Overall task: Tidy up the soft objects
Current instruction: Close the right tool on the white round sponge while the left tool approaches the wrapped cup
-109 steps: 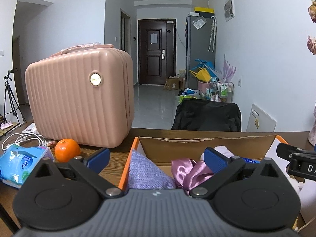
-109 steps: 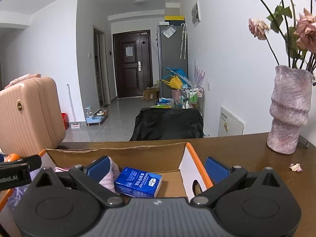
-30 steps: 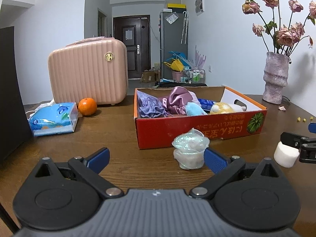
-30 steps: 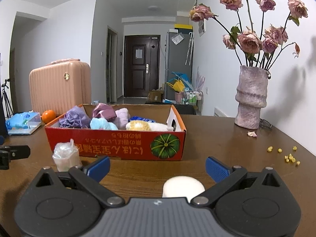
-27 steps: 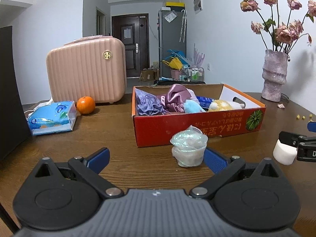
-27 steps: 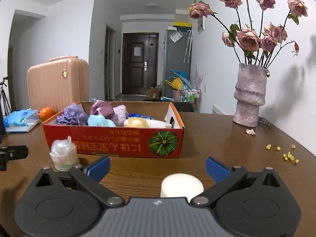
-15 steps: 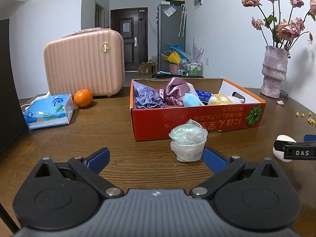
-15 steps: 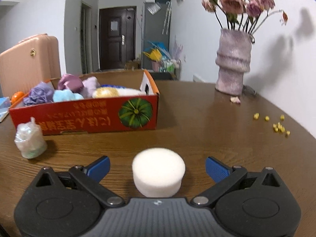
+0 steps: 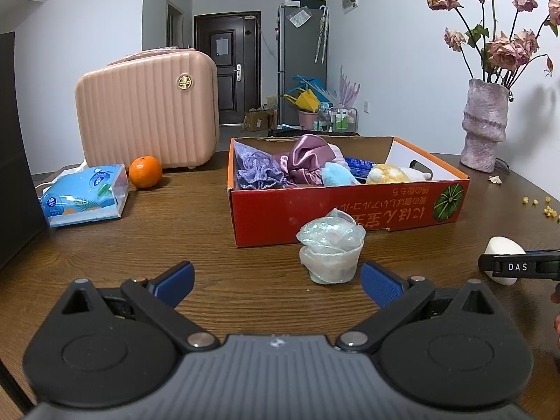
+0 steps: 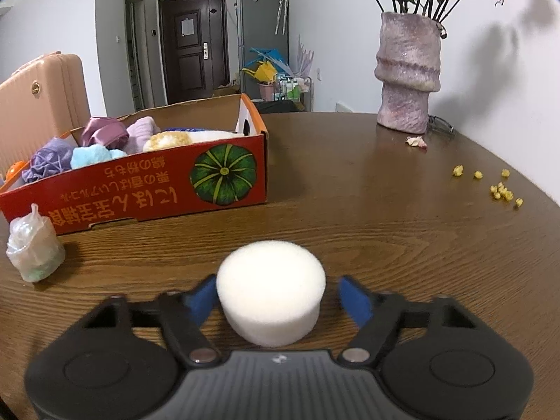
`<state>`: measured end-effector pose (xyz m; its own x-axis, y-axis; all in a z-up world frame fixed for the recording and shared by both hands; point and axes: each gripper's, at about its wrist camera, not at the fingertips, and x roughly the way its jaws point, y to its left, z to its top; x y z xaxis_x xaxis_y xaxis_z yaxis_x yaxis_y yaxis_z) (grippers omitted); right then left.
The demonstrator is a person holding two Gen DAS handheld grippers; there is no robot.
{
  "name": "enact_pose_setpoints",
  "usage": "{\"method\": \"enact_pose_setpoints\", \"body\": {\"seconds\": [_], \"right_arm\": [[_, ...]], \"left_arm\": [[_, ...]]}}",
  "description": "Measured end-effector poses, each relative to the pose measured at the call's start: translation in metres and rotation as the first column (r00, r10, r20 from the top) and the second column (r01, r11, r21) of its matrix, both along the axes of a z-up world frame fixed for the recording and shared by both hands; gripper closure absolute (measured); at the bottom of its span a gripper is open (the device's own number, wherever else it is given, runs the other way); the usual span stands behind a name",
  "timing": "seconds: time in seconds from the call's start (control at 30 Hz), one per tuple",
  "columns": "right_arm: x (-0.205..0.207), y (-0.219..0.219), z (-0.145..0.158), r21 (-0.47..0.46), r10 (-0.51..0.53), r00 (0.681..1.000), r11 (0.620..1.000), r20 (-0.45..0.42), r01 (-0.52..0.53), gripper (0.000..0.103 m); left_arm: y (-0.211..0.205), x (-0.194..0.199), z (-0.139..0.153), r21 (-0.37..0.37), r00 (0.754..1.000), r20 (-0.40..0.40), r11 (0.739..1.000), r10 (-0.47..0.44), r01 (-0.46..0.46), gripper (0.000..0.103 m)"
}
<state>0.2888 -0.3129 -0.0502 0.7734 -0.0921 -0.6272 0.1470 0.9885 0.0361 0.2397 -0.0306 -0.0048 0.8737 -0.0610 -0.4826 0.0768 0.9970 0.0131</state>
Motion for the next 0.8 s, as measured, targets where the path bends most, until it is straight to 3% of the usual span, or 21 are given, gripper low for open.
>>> {"method": "enact_pose_setpoints", "body": {"seconds": [0.2, 0.8], "right_arm": [[-0.002, 0.002, 0.001, 0.006, 0.020, 1.000, 1.000, 0.012, -0.021, 0.047], [-0.025, 0.011, 0.022, 0.010, 0.108, 0.978, 0.994, 0.177, -0.111, 0.053]], "left_arm": [[0.000, 0.000, 0.000, 0.001, 1.000, -0.001, 1.000, 0.000, 0.000, 0.000], [-0.001, 0.004, -0.005, 0.016, 1.000, -0.016, 1.000, 0.007, -0.007, 0.000]]}}
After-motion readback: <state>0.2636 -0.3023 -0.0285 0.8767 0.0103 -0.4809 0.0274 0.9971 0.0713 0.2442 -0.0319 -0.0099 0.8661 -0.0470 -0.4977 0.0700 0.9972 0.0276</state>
